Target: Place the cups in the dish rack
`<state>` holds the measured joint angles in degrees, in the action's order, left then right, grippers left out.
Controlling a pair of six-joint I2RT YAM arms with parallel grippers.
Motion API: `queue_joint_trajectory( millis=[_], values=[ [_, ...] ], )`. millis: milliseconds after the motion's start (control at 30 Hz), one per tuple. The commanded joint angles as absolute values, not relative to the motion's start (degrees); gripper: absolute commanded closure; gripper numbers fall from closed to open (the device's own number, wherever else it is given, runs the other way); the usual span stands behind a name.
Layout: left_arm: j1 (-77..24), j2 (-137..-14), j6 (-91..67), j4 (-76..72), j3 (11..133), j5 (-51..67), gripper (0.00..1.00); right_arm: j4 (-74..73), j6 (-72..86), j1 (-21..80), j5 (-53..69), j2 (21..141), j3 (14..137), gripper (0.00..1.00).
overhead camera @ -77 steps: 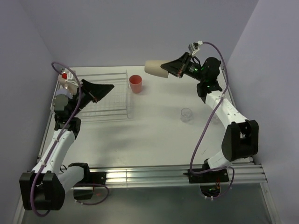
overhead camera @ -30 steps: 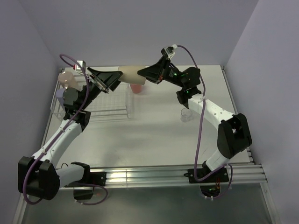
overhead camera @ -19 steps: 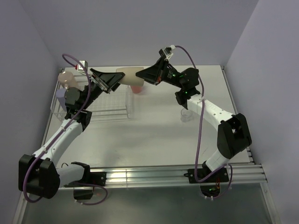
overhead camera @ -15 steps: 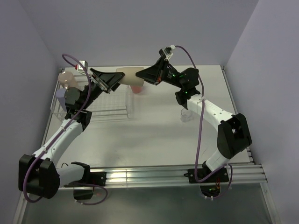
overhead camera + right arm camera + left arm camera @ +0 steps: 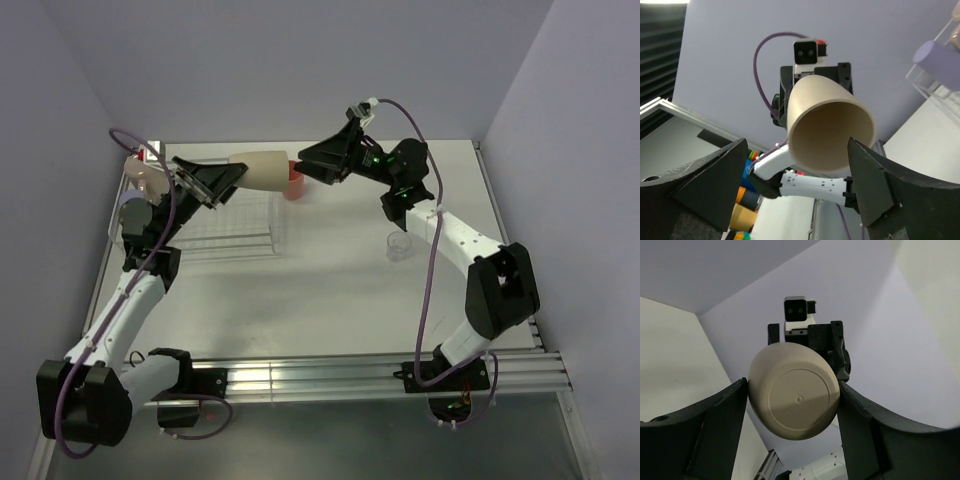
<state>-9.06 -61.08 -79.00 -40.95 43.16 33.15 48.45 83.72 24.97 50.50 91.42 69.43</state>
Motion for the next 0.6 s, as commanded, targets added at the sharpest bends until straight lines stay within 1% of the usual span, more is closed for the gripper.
queue_joint_trajectory(
  millis=[0, 33, 67, 100, 133, 167, 200, 233, 267, 300, 367, 400, 433, 567],
  values=[
    [-4.94, -57.31, -75.51, -37.28, 41.49, 37.26, 1.0, 46.42, 79.21, 23.03, 53.25, 88.07, 70.57, 0.11],
    [-1.96, -56.87, -72.37, -35.7, 41.4, 38.48, 1.0, 45.45, 78.15, 22.24, 53.7, 87.63, 70.58, 0.09],
    [-0.45, -56.43, -69.38, -30.2, 42.53, 40.85, 1.0, 44.31, 77.09, 21.89, 54.14, 86.76, 70.49, 0.07],
    [0.6, -55.82, -59.69, -25.1, 44.11, 40.96, 1.0, 41.69, 74.3, 21.45, 54.66, 86.23, 70.31, 0.05],
    [2.36, -55.72, -53.33, -18.61, 46.12, 39.48, 1.0, 39.75, 72.61, 20.49, 55.45, 85.79, 70.31, 0.04],
    [2.37, -56.59, -45.95, -4.28, 51.8, 32.76, 1.0, 35.99, 70.94, 20.04, 55.63, 85.26, 70.31, 0.03],
    [2.37, -57.82, -34.74, 1.7, 54.81, 29.04, 1.0, 34.12, 67.97, 19.43, 55.81, 84.99, 70.49, 0.02],
    [2.37, -59.31, -30.45, 6.19, 57.37, 25.87, 1.0, 31.93, 66.2, 18.81, 56.16, 84.99, 70.92, 0.0],
    [2.37, -62.81, -26.06, 10.76, 63.31, 22.62, 1.0, 29.73, 64.09, 17.76, 56.42, 84.99, 71.54, 0.0],
    [2.37, -64.67, -20.01, 17.95, 66.07, 16.58, 1.0, 24.66, 58.68, 17.32, 56.51, 84.82, 73.02, 0.0],
    [2.37, -67.49, -15.4, 21.34, 71.77, 12.15, 1.0, 19.71, 53.03, 16.27, 56.08, 84.55, 75.48, 0.0],
    [2.37, -69.94, -12.86, 23.62, 73.46, 8.47, 1.0, 13.68, 47.43, 16.0, 55.73, 84.64, 76.63, 0.0],
    [2.37, -71.09, -12.14, 23.9, 75.65, 6.44, 1.0, 11.19, 45.2, 15.91, 55.03, 84.73, 77.42, 0.0],
    [2.37, -76.54, -8.19, 23.38, 78.48, 0.62, 1.0, 7.47, 40.87, 15.21, 54.4, 85.08, 78.66, 0.0]
  ],
)
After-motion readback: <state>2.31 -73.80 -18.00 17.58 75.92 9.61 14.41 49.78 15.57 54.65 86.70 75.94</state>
